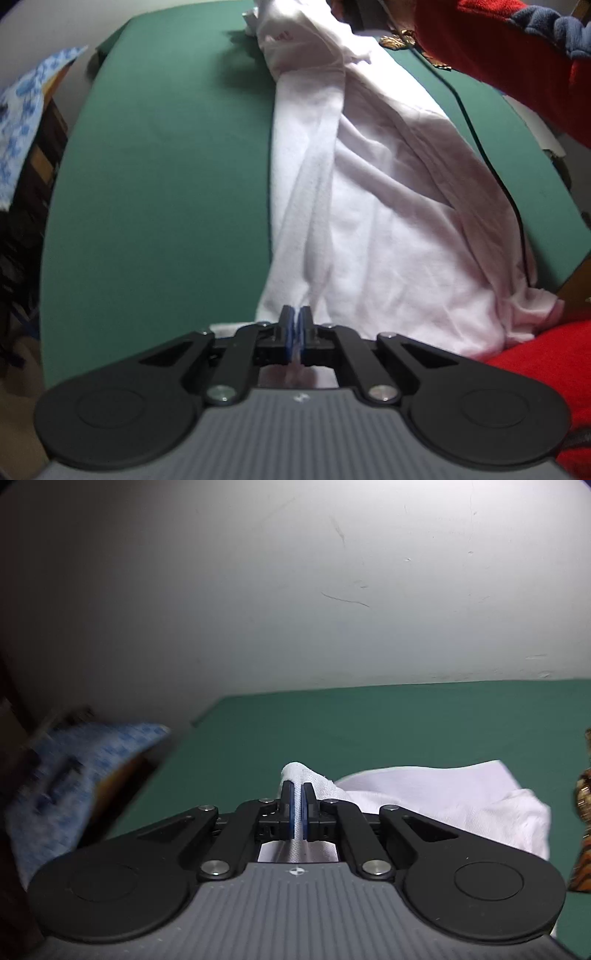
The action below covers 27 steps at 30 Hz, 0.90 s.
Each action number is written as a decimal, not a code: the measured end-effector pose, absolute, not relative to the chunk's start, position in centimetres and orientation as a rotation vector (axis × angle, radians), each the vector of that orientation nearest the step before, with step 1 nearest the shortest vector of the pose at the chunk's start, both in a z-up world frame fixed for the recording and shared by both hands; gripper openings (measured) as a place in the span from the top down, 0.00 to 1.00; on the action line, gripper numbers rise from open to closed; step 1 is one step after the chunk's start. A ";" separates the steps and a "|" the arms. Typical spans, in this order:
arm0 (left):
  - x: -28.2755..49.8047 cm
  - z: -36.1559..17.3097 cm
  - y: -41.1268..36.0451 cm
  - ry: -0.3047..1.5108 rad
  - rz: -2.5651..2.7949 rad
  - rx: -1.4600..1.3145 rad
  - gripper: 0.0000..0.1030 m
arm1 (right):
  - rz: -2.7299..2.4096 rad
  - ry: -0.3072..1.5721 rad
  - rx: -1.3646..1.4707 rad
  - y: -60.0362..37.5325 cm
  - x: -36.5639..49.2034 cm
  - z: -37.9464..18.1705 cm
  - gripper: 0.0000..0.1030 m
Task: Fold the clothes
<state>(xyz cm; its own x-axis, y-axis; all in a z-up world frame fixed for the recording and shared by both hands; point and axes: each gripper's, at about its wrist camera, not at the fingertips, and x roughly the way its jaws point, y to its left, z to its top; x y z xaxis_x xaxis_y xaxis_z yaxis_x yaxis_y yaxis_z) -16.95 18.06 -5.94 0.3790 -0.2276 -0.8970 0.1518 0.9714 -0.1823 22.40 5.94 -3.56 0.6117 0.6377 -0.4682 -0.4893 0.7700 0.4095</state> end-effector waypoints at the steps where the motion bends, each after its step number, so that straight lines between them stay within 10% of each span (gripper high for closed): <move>1: -17.2 -6.0 17.9 1.158 -0.244 -0.072 1.00 | 0.691 0.642 0.269 6.0 22.4 -3.4 0.97; 10: -17.5 -4.4 18.6 1.145 -0.264 -0.043 1.00 | 0.468 0.601 0.058 3.8 20.5 -3.9 0.67; 27: -18.1 -4.0 22.2 1.112 -0.070 0.031 0.68 | 0.975 1.080 0.257 0.2 0.1 -6.6 0.67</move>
<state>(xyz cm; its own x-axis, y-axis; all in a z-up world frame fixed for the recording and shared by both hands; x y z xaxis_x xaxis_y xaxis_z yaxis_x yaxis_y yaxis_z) -18.06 22.24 -4.04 0.4408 -0.0409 -0.8966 0.0720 0.9974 -0.0101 0.08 0.21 -6.62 0.1206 0.7720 -0.6241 -0.5415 0.5781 0.6104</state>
